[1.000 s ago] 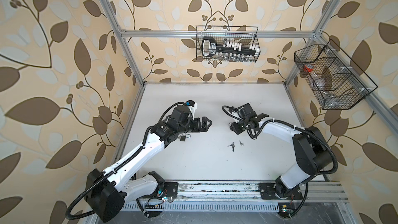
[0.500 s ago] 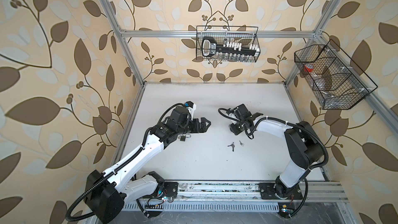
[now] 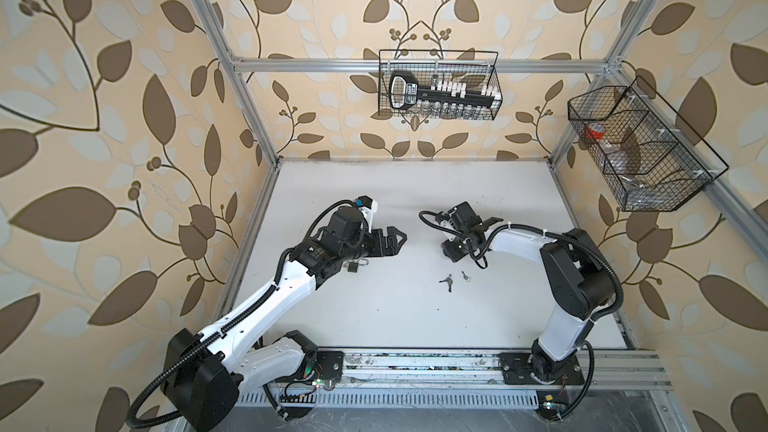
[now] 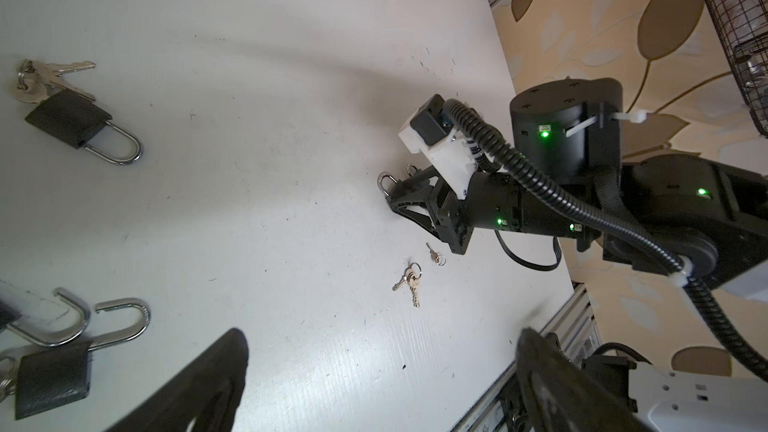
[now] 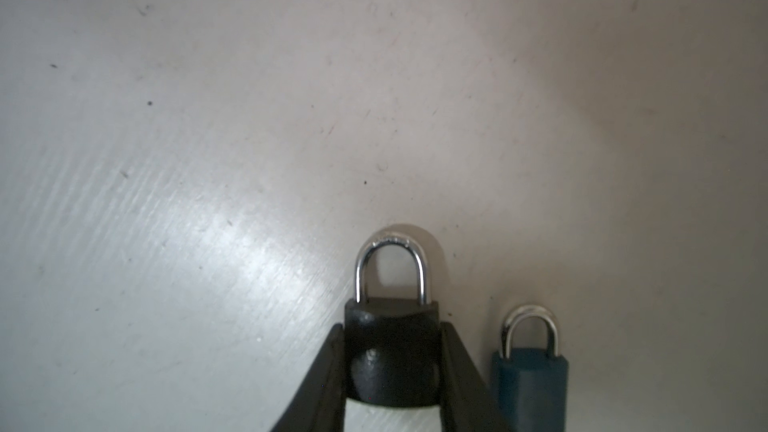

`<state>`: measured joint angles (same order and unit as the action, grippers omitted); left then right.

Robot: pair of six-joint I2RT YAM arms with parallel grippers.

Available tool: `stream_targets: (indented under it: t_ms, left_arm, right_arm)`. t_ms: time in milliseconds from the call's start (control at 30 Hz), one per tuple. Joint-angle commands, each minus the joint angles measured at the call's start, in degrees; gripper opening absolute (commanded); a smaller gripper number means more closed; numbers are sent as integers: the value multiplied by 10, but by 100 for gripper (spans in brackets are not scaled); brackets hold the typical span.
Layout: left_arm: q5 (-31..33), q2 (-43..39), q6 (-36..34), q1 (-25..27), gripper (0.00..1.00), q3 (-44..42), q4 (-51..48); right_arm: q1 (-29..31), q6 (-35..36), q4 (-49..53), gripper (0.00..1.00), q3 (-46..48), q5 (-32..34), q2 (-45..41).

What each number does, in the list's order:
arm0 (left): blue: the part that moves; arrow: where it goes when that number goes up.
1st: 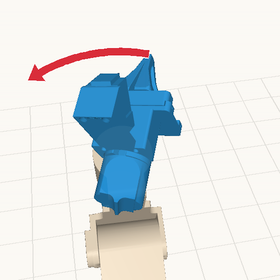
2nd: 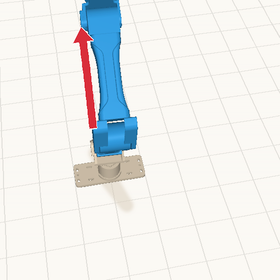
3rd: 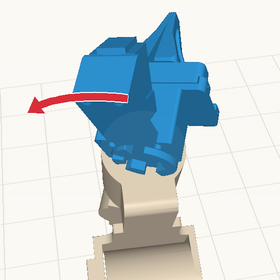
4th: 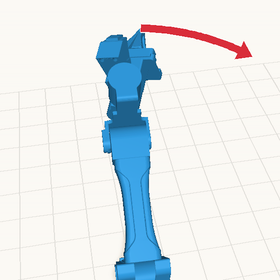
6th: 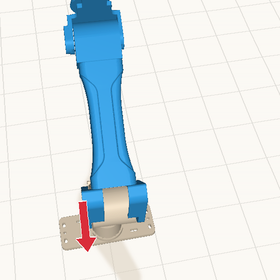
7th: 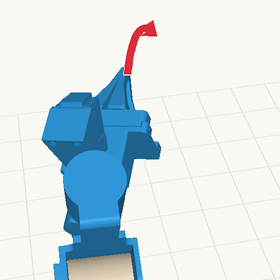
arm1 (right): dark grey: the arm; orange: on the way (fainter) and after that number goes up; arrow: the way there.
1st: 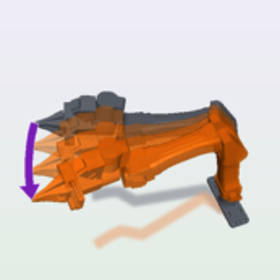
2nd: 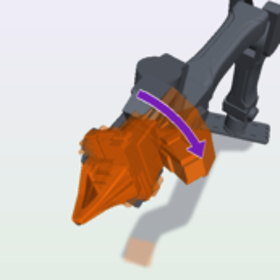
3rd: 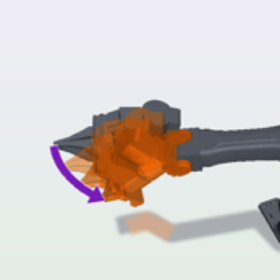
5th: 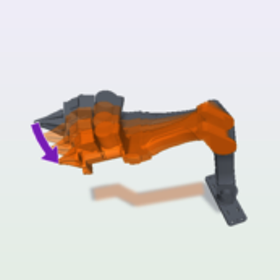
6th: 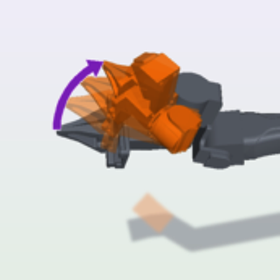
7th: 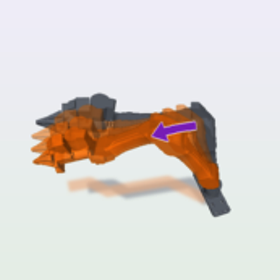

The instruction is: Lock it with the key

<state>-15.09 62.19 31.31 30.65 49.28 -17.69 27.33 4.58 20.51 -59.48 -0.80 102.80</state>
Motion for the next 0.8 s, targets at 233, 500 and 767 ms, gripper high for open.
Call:
stream_targets:
  t_ms: [233, 500, 767]
  left_arm:
    - [-8, -30, 2, -12, 99, -17, 19]
    - [-3, -43, 3, -20, 99, -19, 11]
    - [39, -63, 4, -36, 99, -16, -26]
  right_arm:
    - [3, 7, 6, 33, -13, 8, 4]
    - [3, 0, -9, 42, -4, -2, -30]
    - [3, -7, -28, 46, 12, 11, -107]
